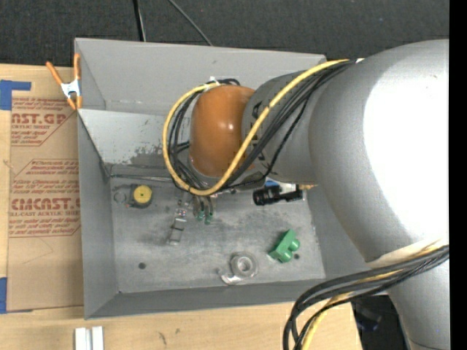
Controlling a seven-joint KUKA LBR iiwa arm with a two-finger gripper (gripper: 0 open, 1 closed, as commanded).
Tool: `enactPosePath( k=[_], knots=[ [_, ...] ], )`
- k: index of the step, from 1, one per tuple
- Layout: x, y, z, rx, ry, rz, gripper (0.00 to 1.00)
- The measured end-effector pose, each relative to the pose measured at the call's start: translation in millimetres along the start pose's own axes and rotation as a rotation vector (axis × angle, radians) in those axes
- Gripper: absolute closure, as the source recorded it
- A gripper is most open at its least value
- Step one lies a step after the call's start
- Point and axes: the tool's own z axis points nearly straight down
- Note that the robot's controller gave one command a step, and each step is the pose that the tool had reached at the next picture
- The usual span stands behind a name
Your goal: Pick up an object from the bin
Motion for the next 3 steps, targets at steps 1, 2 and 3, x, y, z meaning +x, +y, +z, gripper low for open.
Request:
enactPosePath(
  k=[1, 2, 3],
  knots=[
    [-4.6, 68, 26, -0.003, -0.005, -0.11, 0.0],
    [-0.2, 87, 18, -0.003, -0.003, 0.203, 0.0],
    [-2.0, 83, 19, 0.006, -0.003, 0.205, 1.0]
  ],
)
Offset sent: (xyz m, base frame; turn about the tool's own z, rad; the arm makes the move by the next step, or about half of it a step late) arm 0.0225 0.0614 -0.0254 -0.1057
